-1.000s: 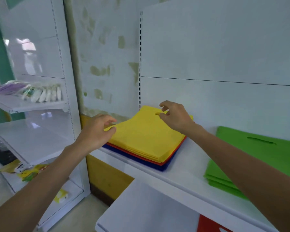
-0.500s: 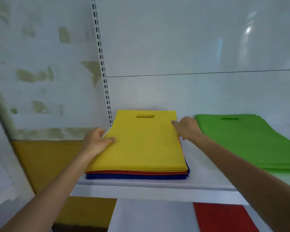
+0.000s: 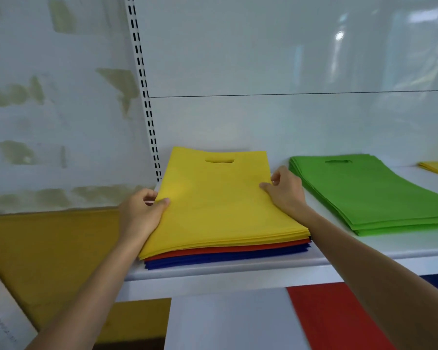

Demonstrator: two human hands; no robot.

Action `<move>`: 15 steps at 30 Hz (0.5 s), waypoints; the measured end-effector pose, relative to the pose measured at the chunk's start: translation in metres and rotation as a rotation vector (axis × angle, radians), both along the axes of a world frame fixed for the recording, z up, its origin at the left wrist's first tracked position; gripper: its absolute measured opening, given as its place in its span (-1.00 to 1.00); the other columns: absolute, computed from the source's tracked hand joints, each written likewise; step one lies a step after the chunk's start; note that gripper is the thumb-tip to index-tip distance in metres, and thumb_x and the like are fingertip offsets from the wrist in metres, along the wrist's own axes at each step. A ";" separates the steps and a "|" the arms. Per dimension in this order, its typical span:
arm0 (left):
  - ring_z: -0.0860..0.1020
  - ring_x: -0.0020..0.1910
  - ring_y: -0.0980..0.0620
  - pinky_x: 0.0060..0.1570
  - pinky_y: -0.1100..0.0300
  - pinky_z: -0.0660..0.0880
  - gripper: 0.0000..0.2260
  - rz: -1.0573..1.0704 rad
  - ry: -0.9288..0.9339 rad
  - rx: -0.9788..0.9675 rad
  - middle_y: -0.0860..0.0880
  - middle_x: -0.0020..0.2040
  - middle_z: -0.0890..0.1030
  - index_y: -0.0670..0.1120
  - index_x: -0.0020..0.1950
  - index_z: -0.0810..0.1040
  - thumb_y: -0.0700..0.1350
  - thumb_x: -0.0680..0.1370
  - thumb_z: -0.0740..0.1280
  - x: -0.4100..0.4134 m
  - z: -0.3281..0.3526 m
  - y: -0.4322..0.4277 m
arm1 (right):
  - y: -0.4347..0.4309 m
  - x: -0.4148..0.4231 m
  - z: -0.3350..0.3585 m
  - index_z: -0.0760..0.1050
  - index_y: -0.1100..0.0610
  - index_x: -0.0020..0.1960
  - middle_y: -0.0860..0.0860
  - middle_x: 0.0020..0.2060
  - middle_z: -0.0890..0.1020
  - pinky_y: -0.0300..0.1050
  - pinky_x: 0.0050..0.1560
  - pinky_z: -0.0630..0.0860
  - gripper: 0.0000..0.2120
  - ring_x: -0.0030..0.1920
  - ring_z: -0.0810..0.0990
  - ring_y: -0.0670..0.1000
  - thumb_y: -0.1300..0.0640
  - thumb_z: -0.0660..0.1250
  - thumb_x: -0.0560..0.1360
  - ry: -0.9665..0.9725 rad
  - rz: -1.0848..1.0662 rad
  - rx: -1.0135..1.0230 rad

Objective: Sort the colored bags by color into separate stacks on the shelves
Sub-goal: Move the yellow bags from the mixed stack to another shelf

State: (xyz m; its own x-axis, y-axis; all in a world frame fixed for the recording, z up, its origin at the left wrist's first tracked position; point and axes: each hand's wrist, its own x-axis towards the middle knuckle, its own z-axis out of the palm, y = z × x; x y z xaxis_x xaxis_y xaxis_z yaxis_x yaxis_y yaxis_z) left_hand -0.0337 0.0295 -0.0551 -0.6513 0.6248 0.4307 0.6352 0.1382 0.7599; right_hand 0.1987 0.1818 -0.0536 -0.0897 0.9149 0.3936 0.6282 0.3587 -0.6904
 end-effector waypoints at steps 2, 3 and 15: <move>0.48 -0.16 0.04 -0.17 0.21 0.31 -0.89 -0.006 0.137 0.029 -0.03 -0.13 0.58 -0.17 -0.12 0.59 -0.14 0.44 0.43 -0.003 0.000 0.002 | -0.001 0.001 -0.001 0.38 0.17 -0.11 0.06 -0.17 0.49 -0.10 -0.17 0.39 -0.80 -0.14 0.47 0.06 0.12 0.40 0.45 -0.030 -0.009 0.063; 0.50 -0.18 0.01 -0.16 0.19 0.33 -0.90 -0.012 0.184 0.047 -0.04 -0.15 0.58 -0.17 -0.15 0.60 -0.15 0.44 0.43 -0.003 0.000 0.002 | -0.003 0.001 0.000 0.39 0.17 -0.12 0.06 -0.17 0.51 -0.11 -0.19 0.39 -0.82 -0.14 0.48 0.07 0.13 0.39 0.46 -0.048 -0.011 0.100; 0.55 -0.10 -0.17 -0.26 0.11 0.37 -0.84 0.099 0.576 -0.018 -0.16 -0.06 0.61 -0.16 -0.02 0.57 -0.09 0.50 0.37 0.014 0.022 -0.006 | -0.024 0.008 0.027 0.36 0.19 -0.03 0.04 -0.23 0.45 -0.11 -0.30 0.27 -0.85 -0.25 0.43 0.09 0.10 0.17 0.60 -0.188 -0.066 0.368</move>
